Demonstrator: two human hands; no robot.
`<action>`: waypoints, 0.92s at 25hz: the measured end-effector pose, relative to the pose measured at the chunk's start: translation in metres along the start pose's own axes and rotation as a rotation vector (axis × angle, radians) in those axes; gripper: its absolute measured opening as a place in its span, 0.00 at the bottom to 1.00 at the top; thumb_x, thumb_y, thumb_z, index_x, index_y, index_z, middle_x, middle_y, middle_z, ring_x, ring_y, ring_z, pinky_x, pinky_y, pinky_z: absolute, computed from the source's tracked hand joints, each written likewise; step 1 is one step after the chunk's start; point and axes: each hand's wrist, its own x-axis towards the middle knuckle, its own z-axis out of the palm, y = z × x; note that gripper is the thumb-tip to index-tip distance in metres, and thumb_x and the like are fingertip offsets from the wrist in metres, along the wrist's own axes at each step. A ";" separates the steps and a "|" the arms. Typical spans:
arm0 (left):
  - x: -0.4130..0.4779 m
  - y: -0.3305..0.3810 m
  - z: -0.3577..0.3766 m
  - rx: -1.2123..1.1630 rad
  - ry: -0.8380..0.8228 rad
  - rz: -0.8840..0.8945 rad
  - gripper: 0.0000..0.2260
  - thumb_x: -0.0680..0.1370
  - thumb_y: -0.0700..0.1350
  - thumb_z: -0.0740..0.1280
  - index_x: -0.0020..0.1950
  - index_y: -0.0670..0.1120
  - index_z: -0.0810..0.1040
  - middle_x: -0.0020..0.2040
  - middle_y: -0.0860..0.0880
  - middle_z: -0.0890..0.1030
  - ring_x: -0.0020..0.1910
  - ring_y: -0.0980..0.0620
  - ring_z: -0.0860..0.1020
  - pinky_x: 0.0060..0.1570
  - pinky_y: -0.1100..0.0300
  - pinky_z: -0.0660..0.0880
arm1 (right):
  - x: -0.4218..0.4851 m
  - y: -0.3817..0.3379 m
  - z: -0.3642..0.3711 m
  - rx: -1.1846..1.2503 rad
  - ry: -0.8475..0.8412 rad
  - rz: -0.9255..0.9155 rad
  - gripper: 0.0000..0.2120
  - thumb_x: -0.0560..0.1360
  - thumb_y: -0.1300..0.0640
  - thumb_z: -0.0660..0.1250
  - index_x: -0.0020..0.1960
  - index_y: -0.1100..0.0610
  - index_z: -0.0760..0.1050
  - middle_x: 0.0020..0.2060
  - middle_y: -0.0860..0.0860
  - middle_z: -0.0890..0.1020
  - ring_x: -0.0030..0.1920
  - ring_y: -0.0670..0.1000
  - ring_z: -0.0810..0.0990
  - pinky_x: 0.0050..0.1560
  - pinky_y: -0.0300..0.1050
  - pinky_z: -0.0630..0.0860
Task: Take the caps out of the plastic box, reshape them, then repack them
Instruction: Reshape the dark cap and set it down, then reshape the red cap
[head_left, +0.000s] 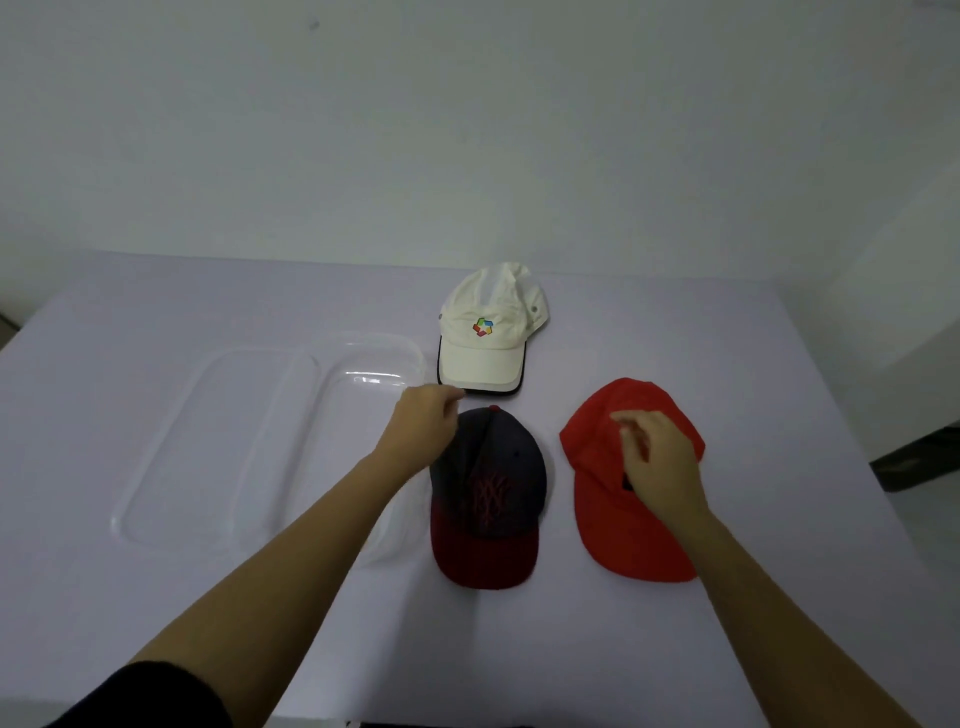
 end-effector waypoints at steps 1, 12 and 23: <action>-0.010 0.011 0.010 -0.040 -0.013 0.047 0.13 0.79 0.38 0.59 0.59 0.39 0.79 0.53 0.40 0.82 0.49 0.45 0.81 0.57 0.56 0.75 | -0.017 0.016 -0.006 0.021 0.025 0.032 0.14 0.74 0.71 0.60 0.55 0.61 0.77 0.52 0.57 0.79 0.53 0.56 0.78 0.56 0.46 0.73; -0.079 0.076 0.202 0.257 -0.358 0.103 0.38 0.76 0.42 0.66 0.76 0.38 0.44 0.76 0.35 0.45 0.75 0.35 0.52 0.71 0.41 0.58 | -0.120 0.118 0.007 -0.176 -0.384 0.306 0.30 0.66 0.65 0.62 0.68 0.71 0.63 0.62 0.69 0.74 0.59 0.66 0.78 0.55 0.59 0.75; -0.077 0.093 0.179 0.111 -0.085 0.383 0.45 0.74 0.39 0.68 0.74 0.49 0.34 0.75 0.41 0.48 0.74 0.38 0.56 0.67 0.46 0.68 | -0.096 0.099 -0.061 -0.112 -0.179 0.118 0.29 0.75 0.52 0.51 0.74 0.52 0.45 0.76 0.53 0.56 0.74 0.53 0.59 0.71 0.53 0.64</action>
